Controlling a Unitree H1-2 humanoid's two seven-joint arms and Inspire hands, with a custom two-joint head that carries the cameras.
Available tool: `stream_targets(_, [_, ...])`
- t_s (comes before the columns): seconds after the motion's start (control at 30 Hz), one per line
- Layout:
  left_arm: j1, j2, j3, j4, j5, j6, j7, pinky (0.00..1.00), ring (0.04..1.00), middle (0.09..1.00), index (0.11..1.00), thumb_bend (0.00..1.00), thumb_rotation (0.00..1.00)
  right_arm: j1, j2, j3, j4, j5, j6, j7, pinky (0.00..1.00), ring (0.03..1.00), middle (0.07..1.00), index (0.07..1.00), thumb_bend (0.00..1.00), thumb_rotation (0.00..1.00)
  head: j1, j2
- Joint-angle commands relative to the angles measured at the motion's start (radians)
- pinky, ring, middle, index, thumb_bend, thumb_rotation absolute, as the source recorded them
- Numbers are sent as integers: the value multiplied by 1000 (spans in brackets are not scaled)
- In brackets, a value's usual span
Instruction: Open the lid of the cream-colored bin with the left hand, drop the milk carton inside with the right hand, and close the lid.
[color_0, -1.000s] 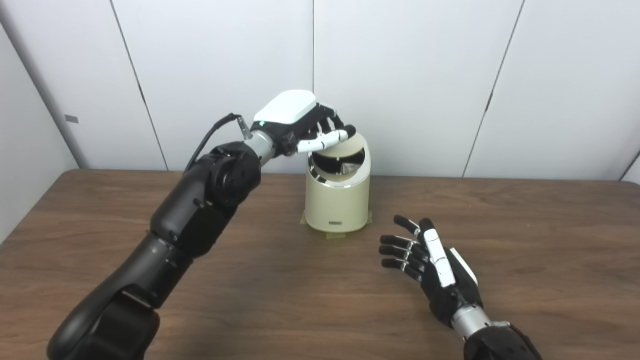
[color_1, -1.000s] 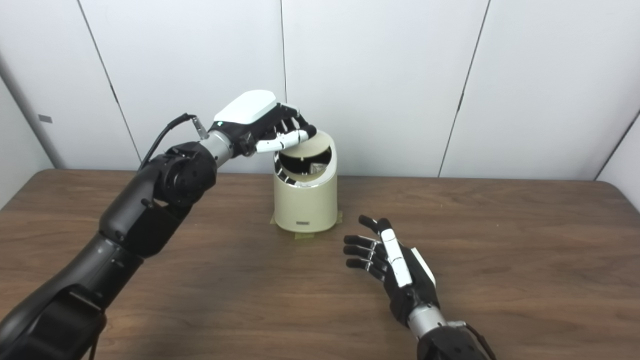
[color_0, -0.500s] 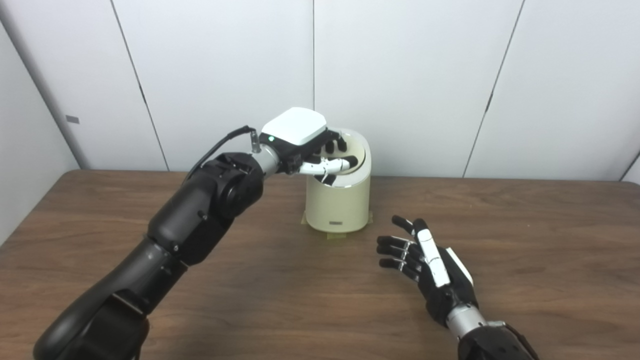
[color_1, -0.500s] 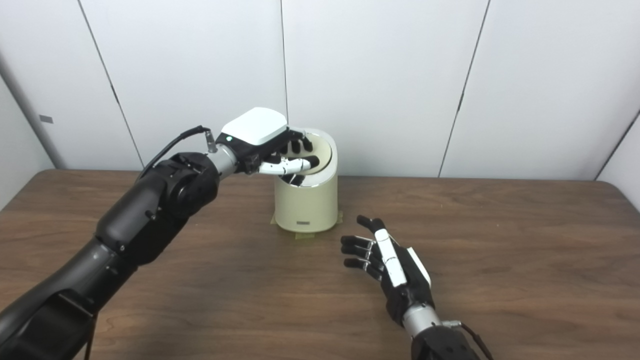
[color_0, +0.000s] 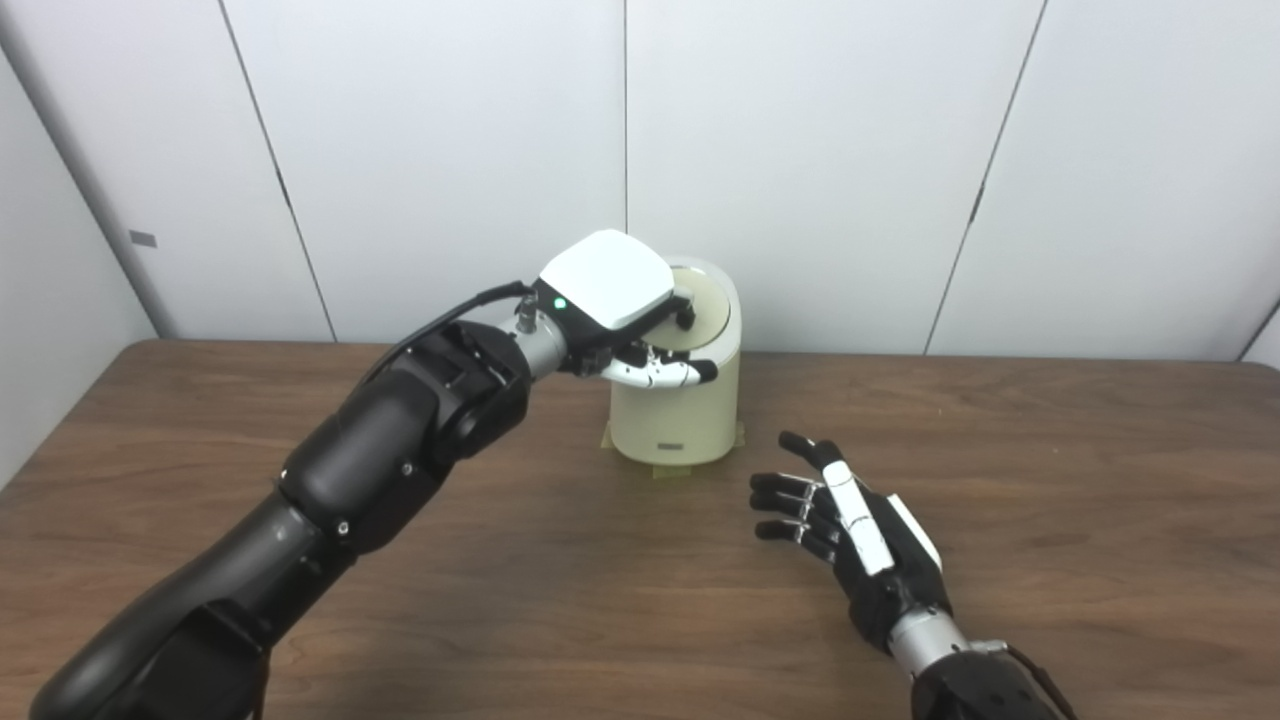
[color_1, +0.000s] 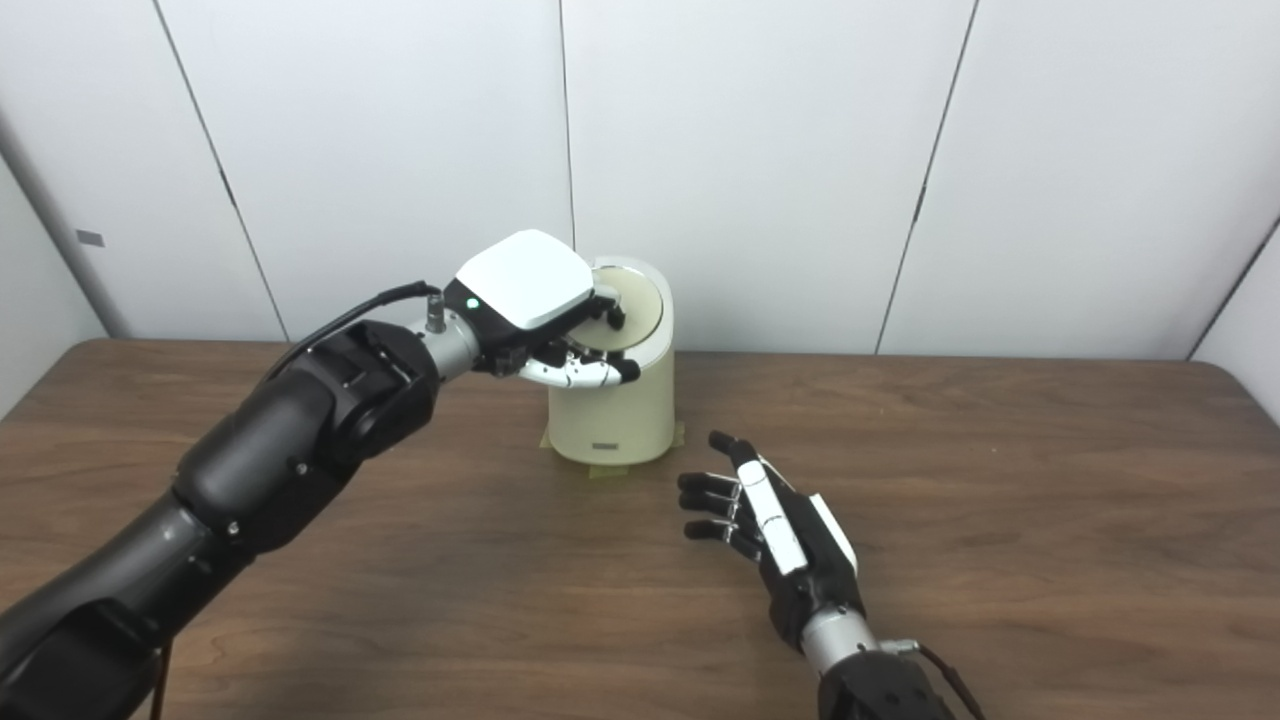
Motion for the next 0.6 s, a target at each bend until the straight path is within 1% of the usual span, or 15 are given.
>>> stream_targets(0.0, [8, -2, -27, -9, 4, -39, -59, 870, 748, 714, 715, 495, 1000, -38, 5, 1, -37, 5, -43, 9, 594, 690, 663, 853, 506, 830, 0, 2])
stream_targets(0.1, [13, -3, -31, -11, 2, -44, -70, 877, 754, 711, 710, 498, 1000, -39, 6, 0, -42, 4, -30, 6, 617, 704, 669, 848, 513, 836, 0, 2])
stream_targets(0.2, [16, 0, -36, -25, 4, -42, -93, 880, 760, 715, 714, 493, 1000, -38, 7, -3, -45, 11, -28, 9, 617, 702, 669, 846, 509, 837, -1, 6])
stream_targets(0.3, [24, -1, -36, -28, 1, -45, -95, 880, 758, 711, 716, 490, 1000, -38, 5, -4, -46, 13, -23, 10, 630, 709, 666, 844, 510, 844, -2, 9])
stream_targets(0.4, [30, -4, -37, -19, 4, -45, -89, 880, 766, 720, 753, 506, 1000, -38, 6, -5, -45, 16, -28, 11, 621, 702, 660, 840, 510, 840, -3, 11])
stream_targets(0.5, [35, -8, -36, -10, -7, -37, -105, 903, 790, 747, 803, 514, 1000, -40, 4, -1, -46, 7, -26, 8, 625, 707, 660, 836, 507, 854, -7, 15])
stream_targets(0.57, [37, -11, -33, 2, -20, -40, -104, 905, 796, 747, 821, 513, 1000, -41, 7, -3, -47, 8, -22, 7, 631, 707, 659, 836, 507, 856, -9, 16])
